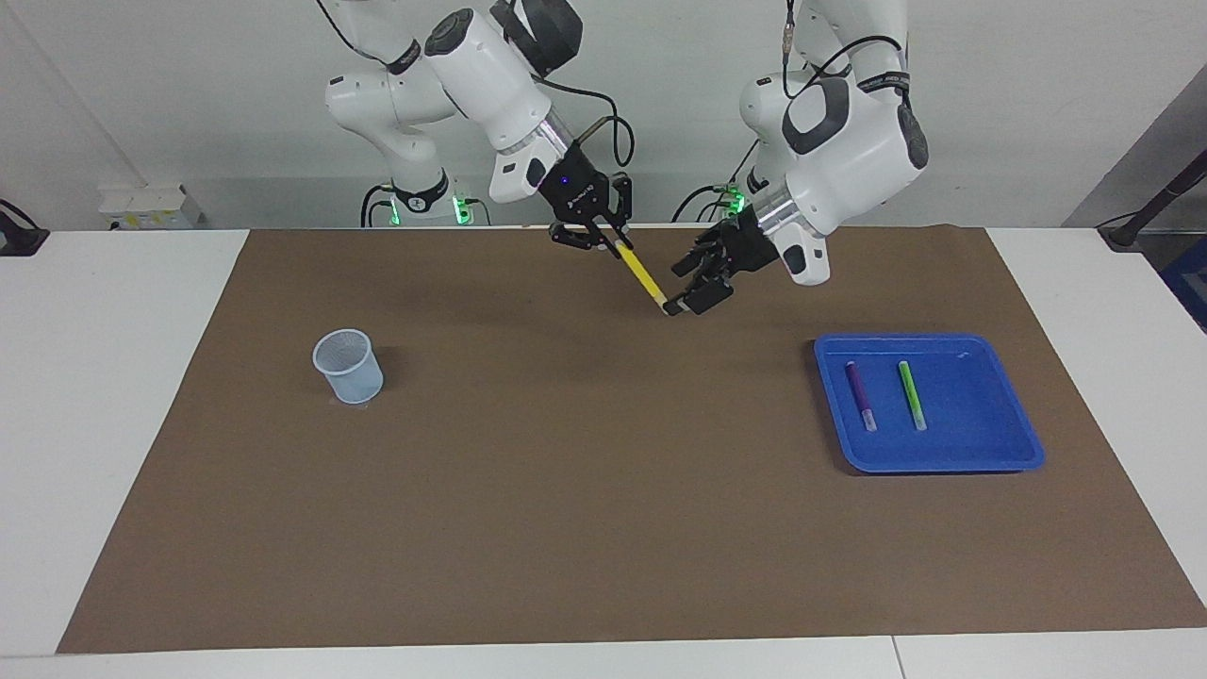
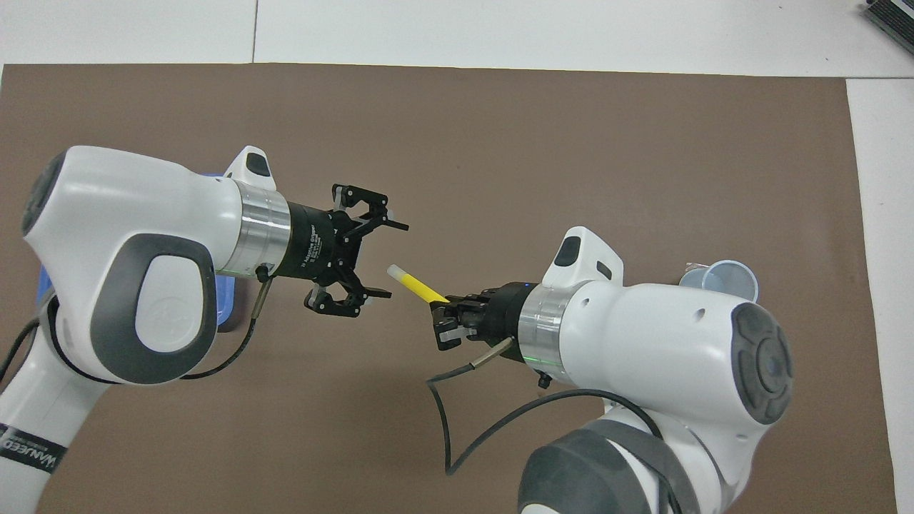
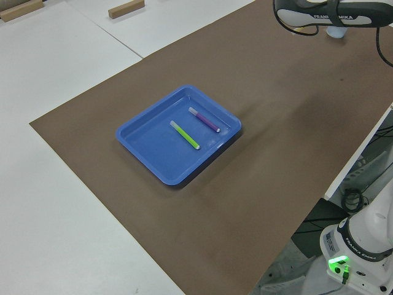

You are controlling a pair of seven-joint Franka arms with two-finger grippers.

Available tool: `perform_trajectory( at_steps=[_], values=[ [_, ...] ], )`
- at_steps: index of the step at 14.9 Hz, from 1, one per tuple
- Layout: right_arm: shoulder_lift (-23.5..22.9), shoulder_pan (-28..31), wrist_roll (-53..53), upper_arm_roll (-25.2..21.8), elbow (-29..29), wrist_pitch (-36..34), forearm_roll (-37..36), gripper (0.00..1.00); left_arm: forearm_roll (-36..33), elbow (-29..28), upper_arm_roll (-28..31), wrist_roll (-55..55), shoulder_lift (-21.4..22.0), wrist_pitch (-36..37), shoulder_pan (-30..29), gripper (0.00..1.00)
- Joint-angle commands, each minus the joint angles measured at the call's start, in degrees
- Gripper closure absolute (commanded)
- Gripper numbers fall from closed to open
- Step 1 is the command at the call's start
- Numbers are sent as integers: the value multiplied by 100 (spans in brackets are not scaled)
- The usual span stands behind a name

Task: Right arm passes pens to left for tray arrangement
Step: 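Carry the yellow pen toward the left gripper while it approaches, then close the left gripper on the yellow pen, open the right gripper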

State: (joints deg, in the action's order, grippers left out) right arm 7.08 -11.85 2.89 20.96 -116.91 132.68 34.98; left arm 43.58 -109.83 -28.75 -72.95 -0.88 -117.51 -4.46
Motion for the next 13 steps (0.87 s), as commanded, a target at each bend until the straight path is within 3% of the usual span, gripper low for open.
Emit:
perform_trajectory(
  at_steps=[1, 3, 7, 13],
  values=[
    [144, -19, -34, -13, -130, 100, 176, 100, 177, -522, 54, -44, 387, -377, 252, 9],
    [136, -10, -25, -13, -139, 100, 176, 100, 230, -619, 54, -52, 448, -360, 305, 9],
    [127, -10, -16, -13, -113, 100, 176, 100, 230, -663, 72, -255, 475, -395, 463, 22],
    [118, -10, -8, -13, -104, 109, 167, 100, 204, -619, 80, -193, 475, -325, 490, 61]
  ],
)
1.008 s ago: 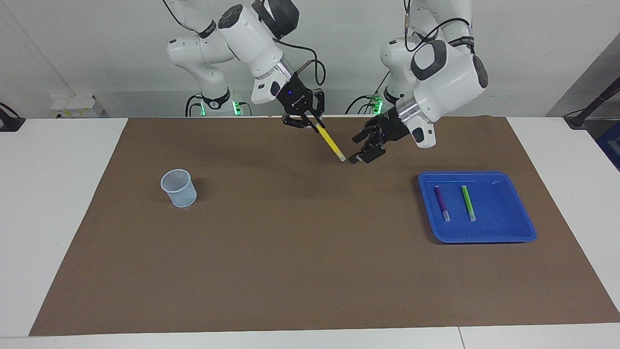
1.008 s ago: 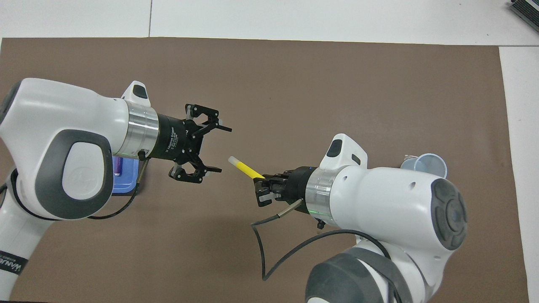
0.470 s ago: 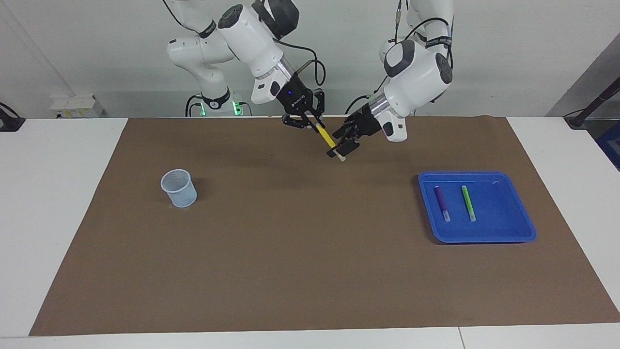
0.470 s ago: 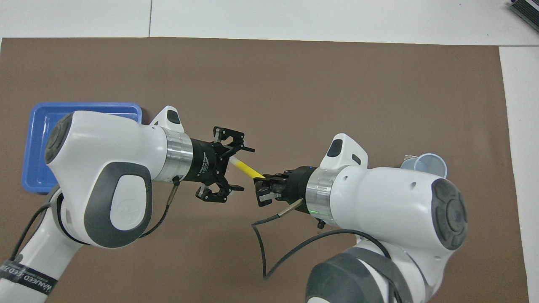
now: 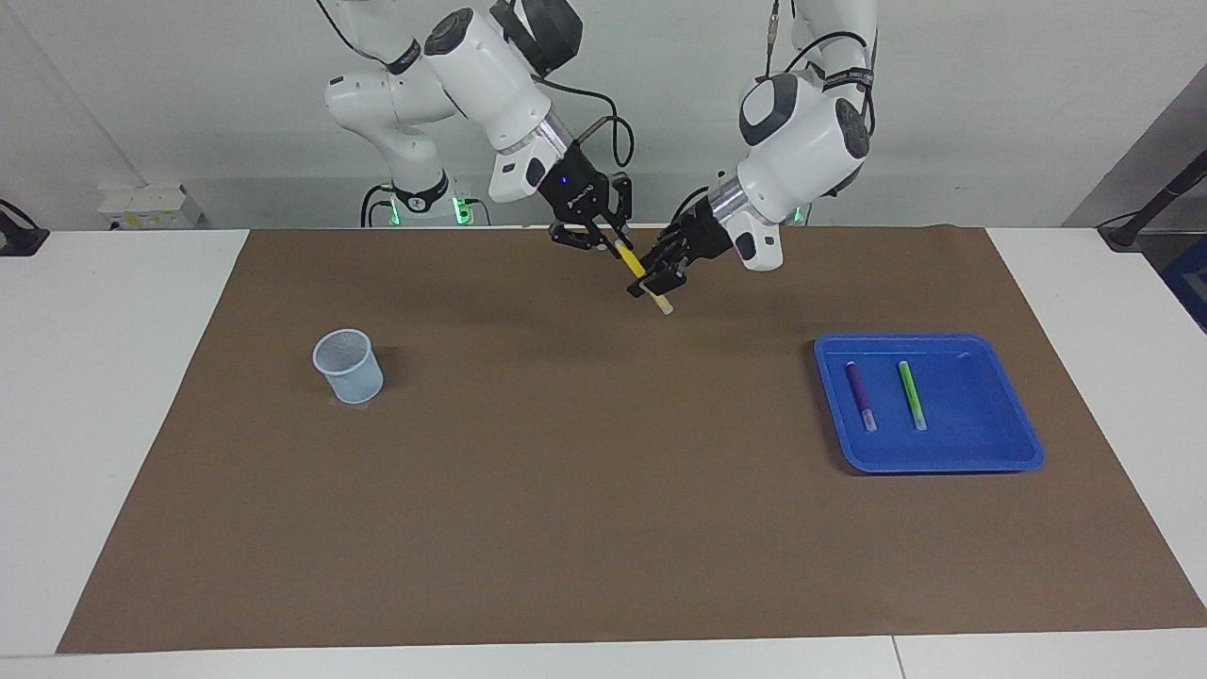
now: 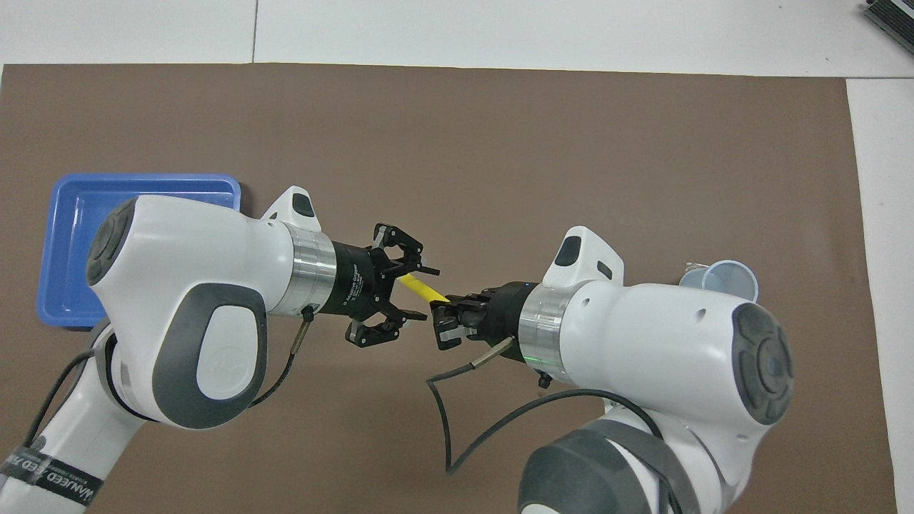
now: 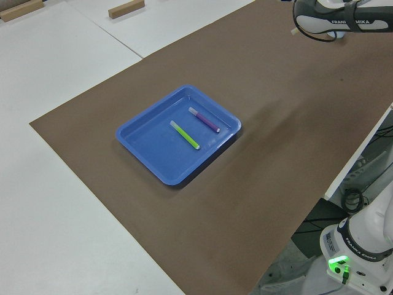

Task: Right arm passes pens to left for tray arrangement
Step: 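Close the left gripper on the yellow pen, open the right gripper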

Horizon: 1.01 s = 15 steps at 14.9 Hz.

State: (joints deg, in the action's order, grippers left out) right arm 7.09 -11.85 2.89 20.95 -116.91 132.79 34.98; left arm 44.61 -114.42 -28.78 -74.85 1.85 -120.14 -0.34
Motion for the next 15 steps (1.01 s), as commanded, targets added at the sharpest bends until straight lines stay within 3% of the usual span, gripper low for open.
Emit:
perform_trajectory(
  at_steps=[1, 2, 3, 9, 10, 11, 15],
  values=[
    [117, -10, -7, -12, -95, 106, 167, 100, 83, -151, 74, 23, 202, -36, 78, 82],
    [117, -10, 1, -12, -95, 98, 167, 100, 74, -142, 74, 84, 202, -1, 69, 97],
    [117, -10, 1, -12, -104, 98, 167, 100, 74, -133, 83, 94, 202, 52, 69, 100],
    [108, -10, -42, -12, -87, 80, 167, 100, 83, -124, 83, 50, 280, 281, 52, 100],
    [108, -10, -112, -12, -86, 63, 167, 69, 83, -124, 83, 32, 289, 290, 34, 100],
    [108, -10, -200, -12, -86, 54, 167, 3, 83, -124, 91, 32, 315, 333, 25, 100],
    [99, 42, -210, -39, -69, -51, 132, 0, 48, -71, 127, 76, 351, 509, -36, 100]
  ],
)
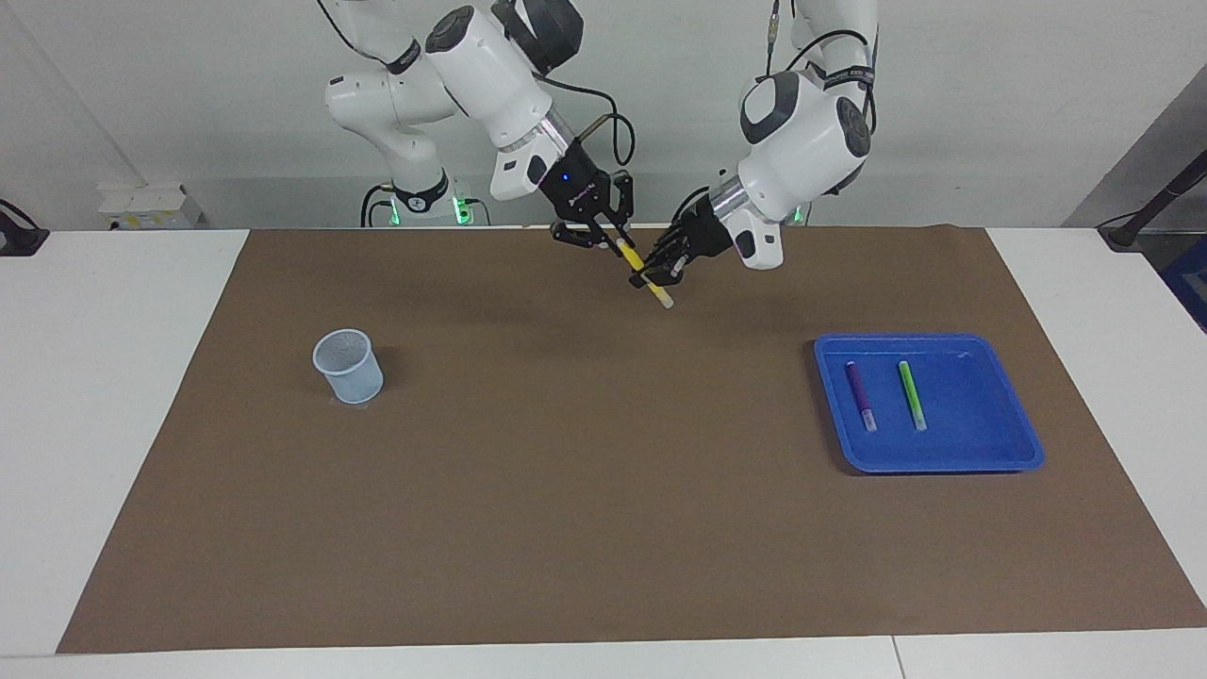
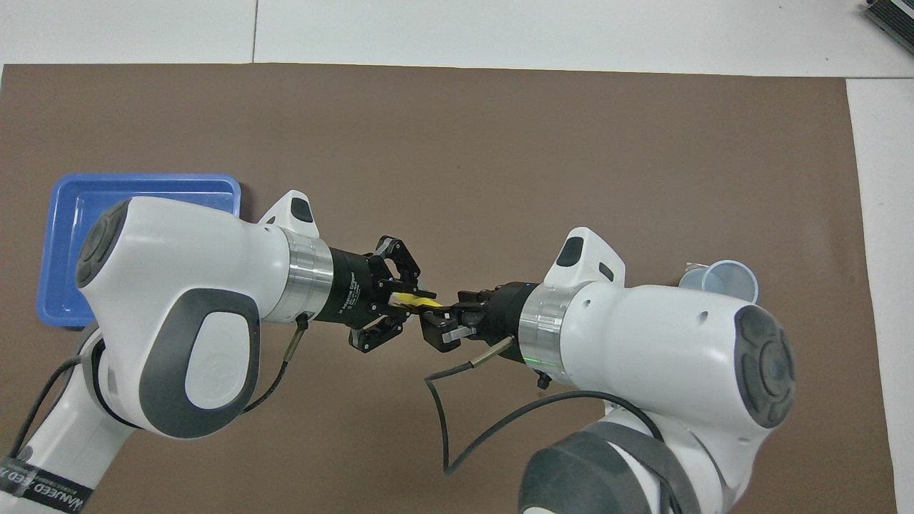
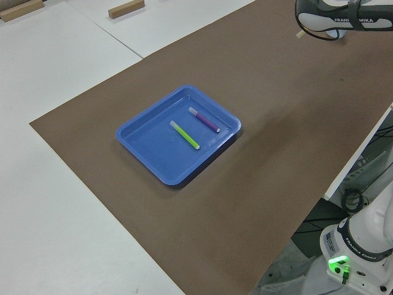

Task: Right arm passes pens to left for tray arrangement
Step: 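Close the left gripper on the yellow pen, open the right gripper, then carry the yellow pen to the tray while the right gripper returns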

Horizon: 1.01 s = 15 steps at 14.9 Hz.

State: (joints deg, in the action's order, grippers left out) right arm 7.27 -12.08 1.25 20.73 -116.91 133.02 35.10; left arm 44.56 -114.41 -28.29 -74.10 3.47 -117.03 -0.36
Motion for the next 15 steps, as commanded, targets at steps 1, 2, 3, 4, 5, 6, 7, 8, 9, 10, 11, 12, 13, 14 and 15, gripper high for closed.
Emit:
perform_trajectory(
  at_steps=[1, 2, 3, 4, 5, 6, 7, 8, 9, 10, 11, 12, 13, 14, 15],
  values=[
    [90, 100, -46, -25, -60, -222, 59, 0, 35, -72, 86, 53, 189, 224, -86, 100],
    [90, 135, -46, -51, -60, -380, 41, 0, -78, -64, 104, 323, 189, 312, -113, 100],
    [116, 283, -55, -51, -69, -539, 24, 0, -236, -37, 104, 666, 189, 469, -218, 100],
    [116, 459, -46, -51, -60, -784, -29, 0, -438, 24, 104, 1026, 189, 680, -358, 100],
    [125, 609, -55, -43, -60, -969, -133, 0, -692, 85, 104, 1403, 189, 899, -472, 100],
    [125, 706, -46, -51, -60, -1049, -309, 0, -999, 147, 95, 1834, 189, 1136, -613, 100],
    [125, 820, -46, -51, -60, -1198, -589, 0, -1307, 173, 95, 2308, 189, 1348, -771, 100],
    [125, 926, -37, -51, -51, -1330, -870, 0, -1536, 174, 104, 2817, 189, 1489, -903, 100],
    [134, 979, -37, -51, -42, -1418, -1125, 0, -1756, 182, 104, 3257, 189, 1656, -1078, 100],
    [134, 1075, -37, -51, -42, -1541, -1336, 0, -2036, 191, 113, 3732, 189, 1814, -1289, 100],
    [143, 1215, -37, -51, -34, -1690, -1504, 0, -2318, 217, 122, 4250, 198, 1937, -1439, 100],
    [134, 1382, -2, -51, -16, -1866, -1671, 0, -2547, 218, 174, 4777, 198, 2043, -1588, 100],
    [134, 1505, 15, -51, -7, -1946, -1829, 0, -2766, 218, 235, 5243, 198, 2149, -1694, 100],
    [134, 1559, 16, -51, -7, -1946, -1961, 0, -3056, 218, 332, 5735, 215, 2202, -1791, 100],
    [134, 1586, 7, -51, 2, -1955, -2093, 0, -3302, 209, 472, 6193, 224, 2194, -1870, 100]
  ],
)
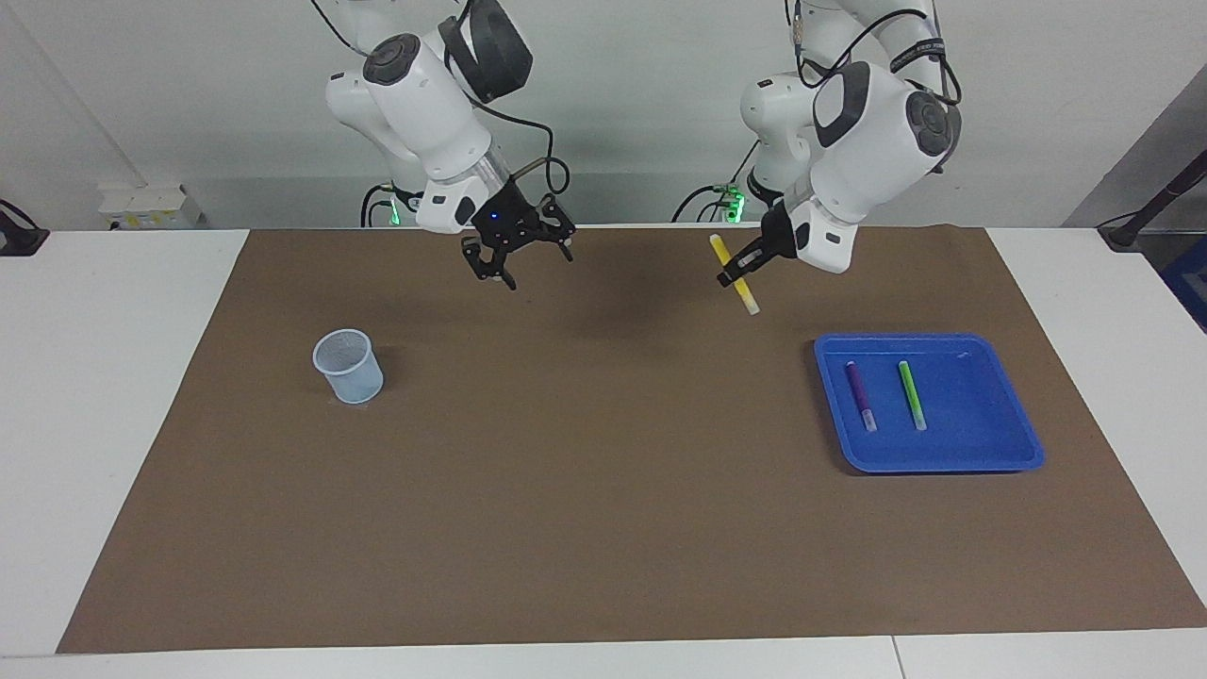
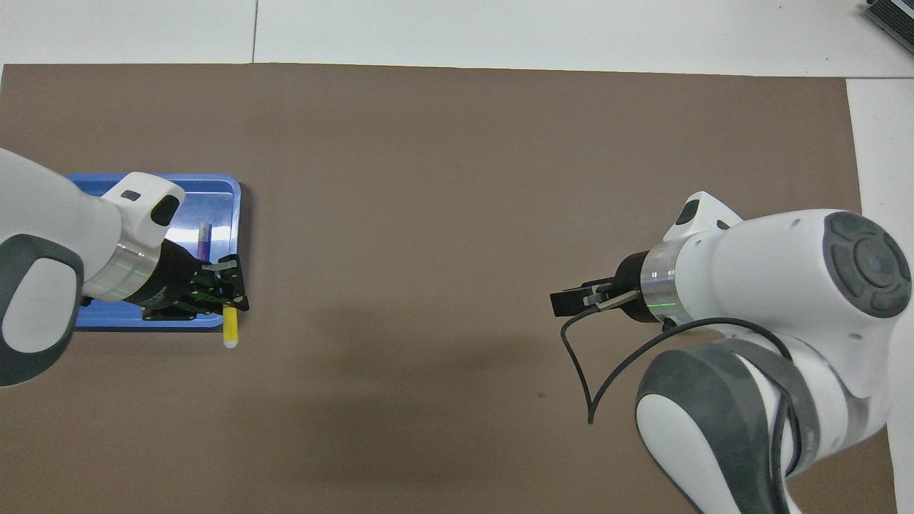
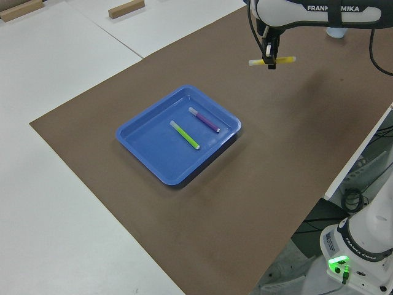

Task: Right arm passes pens to left for tray arrangement
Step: 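Carry the yellow pen to the tray while the right gripper returns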

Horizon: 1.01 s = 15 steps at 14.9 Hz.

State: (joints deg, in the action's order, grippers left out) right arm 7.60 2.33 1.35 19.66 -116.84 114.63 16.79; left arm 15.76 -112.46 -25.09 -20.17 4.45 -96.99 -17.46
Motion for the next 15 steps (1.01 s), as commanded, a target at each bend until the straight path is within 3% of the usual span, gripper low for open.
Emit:
perform_trajectory(
  at_steps=[1, 4, 6, 8, 10, 15],
  values=[
    [93, 180, 5, 56, 38, -134, -403, 0, -572, -3, 310, 1205, 126, 172, -214, 100],
    [5, 294, 23, -31, 117, -239, -527, 0, -1196, -12, 654, 2243, 65, -38, -442, 100],
    [-231, 233, 110, -382, 502, -563, -719, 0, -1486, -117, 655, 2639, 12, -397, -679, 100],
    [-687, 207, 321, -506, 1168, -861, -1307, 0, -1768, -206, 655, 3053, -180, -793, -873, 100],
    [-1014, 224, 313, -646, 1698, -1170, -1406, 0, -2031, -206, 655, 3194, -356, -1031, -926, 100],
    [-1085, -21, 269, -805, 1717, -1240, -1476, 0, -2286, -267, 655, 3362, -804, -1778, -1084, 100]
  ],
)
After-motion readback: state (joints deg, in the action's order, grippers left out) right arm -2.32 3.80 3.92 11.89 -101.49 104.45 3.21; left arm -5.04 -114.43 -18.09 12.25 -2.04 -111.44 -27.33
